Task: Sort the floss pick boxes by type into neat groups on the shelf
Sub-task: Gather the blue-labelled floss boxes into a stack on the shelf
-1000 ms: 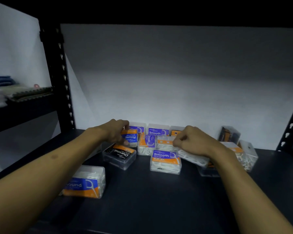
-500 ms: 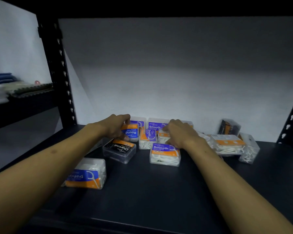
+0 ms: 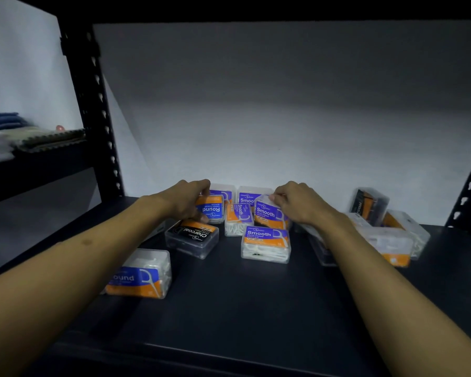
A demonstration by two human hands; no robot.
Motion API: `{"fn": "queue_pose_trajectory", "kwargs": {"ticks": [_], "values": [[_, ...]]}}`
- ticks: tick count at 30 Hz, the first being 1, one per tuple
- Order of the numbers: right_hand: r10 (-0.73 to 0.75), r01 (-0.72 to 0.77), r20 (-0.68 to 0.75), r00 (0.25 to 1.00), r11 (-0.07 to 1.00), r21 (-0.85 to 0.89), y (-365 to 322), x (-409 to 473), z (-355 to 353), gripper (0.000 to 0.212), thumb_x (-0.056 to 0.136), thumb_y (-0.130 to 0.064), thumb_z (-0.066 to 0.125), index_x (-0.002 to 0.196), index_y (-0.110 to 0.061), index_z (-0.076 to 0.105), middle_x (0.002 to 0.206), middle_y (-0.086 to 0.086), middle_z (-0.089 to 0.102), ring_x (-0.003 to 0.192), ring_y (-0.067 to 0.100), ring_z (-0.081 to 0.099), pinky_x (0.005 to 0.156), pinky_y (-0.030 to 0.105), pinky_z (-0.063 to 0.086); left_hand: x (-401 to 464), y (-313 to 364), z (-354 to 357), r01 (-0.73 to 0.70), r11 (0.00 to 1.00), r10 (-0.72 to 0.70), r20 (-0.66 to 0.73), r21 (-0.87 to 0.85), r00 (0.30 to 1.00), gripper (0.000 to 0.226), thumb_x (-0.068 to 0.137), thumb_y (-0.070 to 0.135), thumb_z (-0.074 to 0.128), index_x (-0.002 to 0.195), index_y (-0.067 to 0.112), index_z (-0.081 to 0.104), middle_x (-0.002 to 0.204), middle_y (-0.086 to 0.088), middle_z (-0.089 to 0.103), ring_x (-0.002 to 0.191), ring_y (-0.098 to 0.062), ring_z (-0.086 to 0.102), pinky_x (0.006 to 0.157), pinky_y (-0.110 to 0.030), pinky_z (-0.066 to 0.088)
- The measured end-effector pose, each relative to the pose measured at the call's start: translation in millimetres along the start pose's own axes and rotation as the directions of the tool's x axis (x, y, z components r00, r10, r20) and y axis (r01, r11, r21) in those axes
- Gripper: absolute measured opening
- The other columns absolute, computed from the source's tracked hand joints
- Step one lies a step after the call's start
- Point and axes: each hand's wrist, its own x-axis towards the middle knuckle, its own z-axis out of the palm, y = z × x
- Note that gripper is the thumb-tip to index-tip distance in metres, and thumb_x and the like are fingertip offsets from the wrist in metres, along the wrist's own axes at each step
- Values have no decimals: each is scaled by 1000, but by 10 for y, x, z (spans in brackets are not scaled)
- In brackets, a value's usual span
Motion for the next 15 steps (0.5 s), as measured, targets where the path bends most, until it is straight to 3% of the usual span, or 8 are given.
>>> {"fn": "queue_pose_trajectory", "kwargs": {"ticks": [3,8,11,15], "values": [[2,-5,76,997,999,38,14,-2,10,43,95,-55,54,110,-17,66,109,4,74,90,17,71,85,38,58,2,-10,14,-5,1000,6,-10,15,1000,53,76,33,84,106,24,41,102,1,53,91,-21,53,71,-31,40],[18,-9,76,997,993,-117,8,-5,28,63,84,-52,72,136,-21,54,131,5,63,109,20,63,84,35,51,3,-16,13,-2,1000,2,-13,2,1000,54,75,35,85,104,26,40,106,-2,55,92,-22,54,72,-33,41],[-24,29,32,999,987,-157,-13,-19,26,64,85,-58,68,135,-21,55,128,3,66,107,20,65,83,34,51,-4,-8,18,6,1000,-5,-16,7,1000,55,75,35,85,109,23,43,112,-6,59,95,-24,53,74,-33,41],[-102,83,-128,987,986,-146,-84,-69,2,62,91,-59,59,136,-18,55,125,1,69,109,20,66,92,37,52,-45,27,5,5,1000,-5,-17,6,1000,56,76,33,84,115,20,46,106,2,53,95,-21,51,75,-32,40]]}}
